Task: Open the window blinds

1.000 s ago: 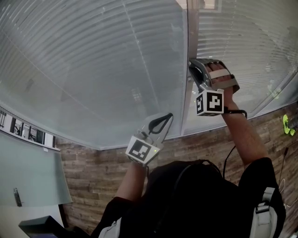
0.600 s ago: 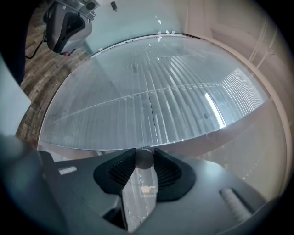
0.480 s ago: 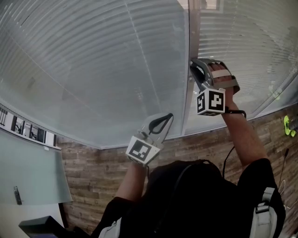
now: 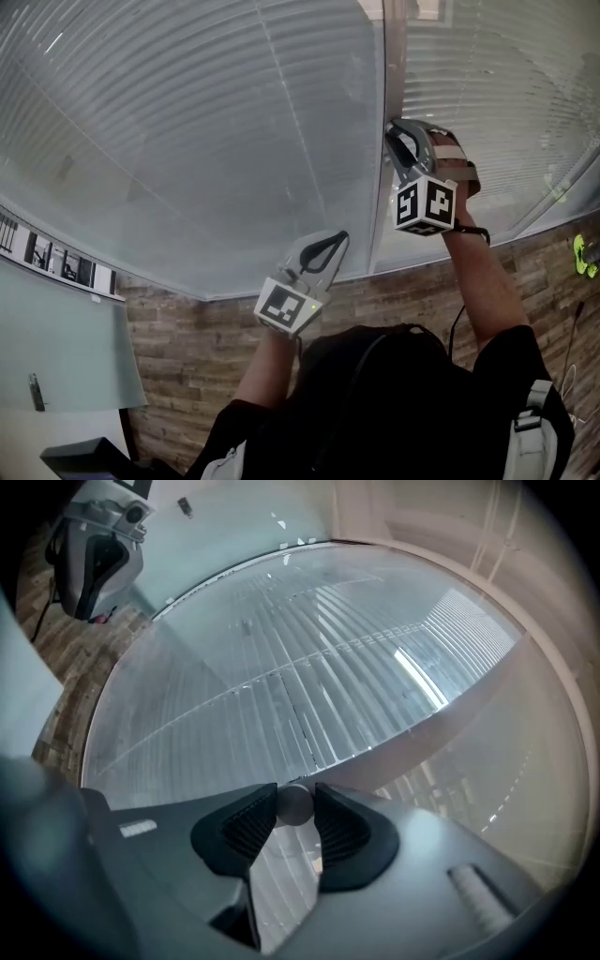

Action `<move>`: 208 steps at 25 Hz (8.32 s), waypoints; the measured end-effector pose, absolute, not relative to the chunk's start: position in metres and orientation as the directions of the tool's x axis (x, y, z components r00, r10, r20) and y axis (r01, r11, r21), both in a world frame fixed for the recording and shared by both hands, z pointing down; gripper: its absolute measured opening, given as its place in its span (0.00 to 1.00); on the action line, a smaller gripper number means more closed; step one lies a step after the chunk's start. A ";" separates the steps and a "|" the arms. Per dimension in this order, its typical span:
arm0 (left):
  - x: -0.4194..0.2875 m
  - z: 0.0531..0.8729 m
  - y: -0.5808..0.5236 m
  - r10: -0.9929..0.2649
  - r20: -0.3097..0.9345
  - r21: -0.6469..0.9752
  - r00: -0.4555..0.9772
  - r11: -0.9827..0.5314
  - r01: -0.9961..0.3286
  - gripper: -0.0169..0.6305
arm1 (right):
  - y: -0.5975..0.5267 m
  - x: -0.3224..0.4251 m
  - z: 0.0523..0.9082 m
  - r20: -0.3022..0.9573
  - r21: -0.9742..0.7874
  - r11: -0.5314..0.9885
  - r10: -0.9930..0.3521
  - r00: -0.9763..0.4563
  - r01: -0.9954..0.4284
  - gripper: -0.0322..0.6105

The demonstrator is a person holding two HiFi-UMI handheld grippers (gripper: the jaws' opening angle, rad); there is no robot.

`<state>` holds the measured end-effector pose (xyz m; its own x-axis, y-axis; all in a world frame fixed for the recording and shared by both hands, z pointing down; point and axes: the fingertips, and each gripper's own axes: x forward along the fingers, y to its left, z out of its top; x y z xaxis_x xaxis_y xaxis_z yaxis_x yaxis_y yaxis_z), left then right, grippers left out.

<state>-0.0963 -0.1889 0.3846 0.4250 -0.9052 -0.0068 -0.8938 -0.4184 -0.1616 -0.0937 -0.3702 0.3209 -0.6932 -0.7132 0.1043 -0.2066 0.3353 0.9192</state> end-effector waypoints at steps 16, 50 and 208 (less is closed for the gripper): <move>-0.099 0.389 -0.185 -0.904 -0.006 -0.158 0.427 -0.421 -0.893 0.03 | -0.376 -0.089 0.310 0.066 0.632 0.579 -0.703 -0.708 -0.516 0.25; -0.096 0.392 -0.193 -0.901 0.016 -0.150 0.433 -0.431 -0.890 0.03 | -0.389 -0.077 0.314 -0.065 0.004 0.714 -0.698 -0.713 -0.700 0.26; -0.134 0.392 -0.166 -0.718 -0.004 -0.071 0.696 -0.694 -0.717 0.03 | -0.368 -0.068 0.325 0.113 0.580 0.531 -0.804 -0.584 -0.618 0.41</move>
<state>-0.1338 -0.1657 0.3924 0.6957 -0.7183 -0.0039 -0.7167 -0.6938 -0.0712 -0.0681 -0.3684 0.3249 -0.5842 -0.8037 0.1134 -0.6177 0.5309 0.5801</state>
